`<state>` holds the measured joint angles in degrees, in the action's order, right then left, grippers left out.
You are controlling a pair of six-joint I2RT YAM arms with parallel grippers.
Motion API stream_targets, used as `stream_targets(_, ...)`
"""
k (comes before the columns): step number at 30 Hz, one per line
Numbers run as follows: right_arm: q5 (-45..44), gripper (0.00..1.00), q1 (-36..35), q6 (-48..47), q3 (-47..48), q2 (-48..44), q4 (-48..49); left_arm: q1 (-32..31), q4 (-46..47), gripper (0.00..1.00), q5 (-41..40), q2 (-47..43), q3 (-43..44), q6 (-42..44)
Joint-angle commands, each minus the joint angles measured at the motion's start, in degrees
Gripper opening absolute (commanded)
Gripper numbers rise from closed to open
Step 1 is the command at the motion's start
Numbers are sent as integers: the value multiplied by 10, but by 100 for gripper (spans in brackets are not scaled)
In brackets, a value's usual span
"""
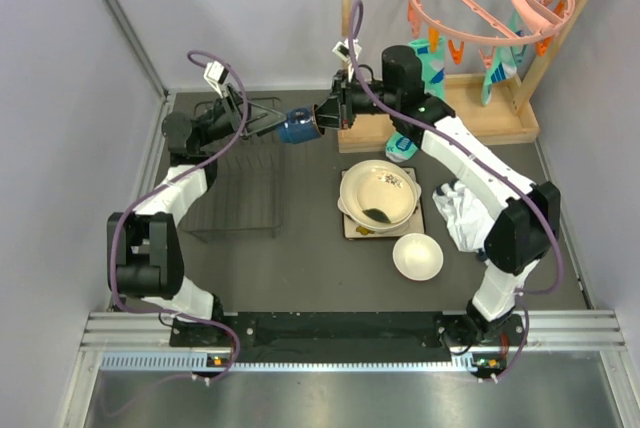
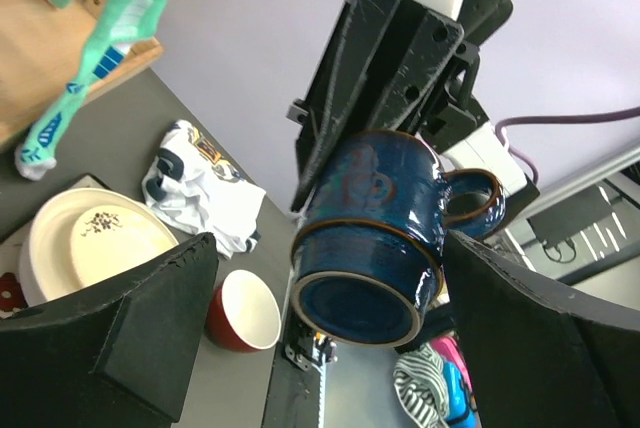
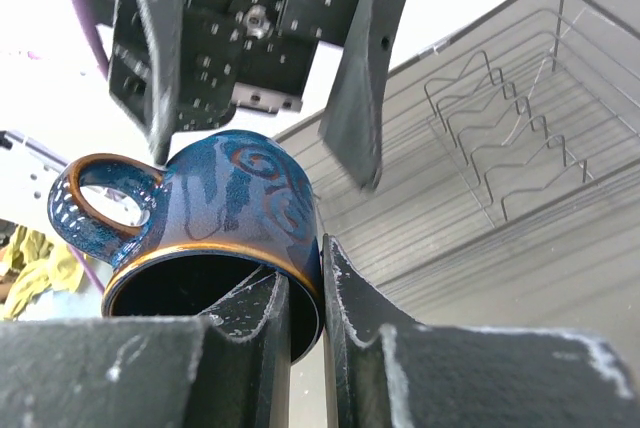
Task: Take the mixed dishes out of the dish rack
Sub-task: Pick up the cup from the dish rack, then place the cup at the center of the board.
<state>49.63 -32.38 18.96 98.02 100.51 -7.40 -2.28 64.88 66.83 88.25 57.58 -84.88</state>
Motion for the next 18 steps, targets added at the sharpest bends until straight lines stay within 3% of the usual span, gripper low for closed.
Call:
stream_targets(1,24,0,11,-9,-3,-53,27,16,3,97,-9,-29,-6,17)
stream_targets(4,19,0,20,-23,-9,-61,13,18,-12,98,-3,-39,-12,33)
stream_targets(8,-9,0,23,-80,2,-66,-75,50,-79,99,8,-55,-15,98)
stream_targets(11,-49,0,23,-162,18,-63,-178,65,-214,99,8,-90,-5,215)
stream_targets(12,-60,0,23,-177,17,-65,-224,69,-325,99,-2,-97,2,257)
stream_targets(13,-71,0,23,-187,10,-68,-239,72,-385,99,-12,-105,11,354)
stream_targets(16,-119,0,23,-247,-26,-88,-284,76,-593,98,-56,-123,63,521)
stream_targets(18,-159,0,22,-281,-45,-99,-305,80,-646,98,-65,-123,91,565)
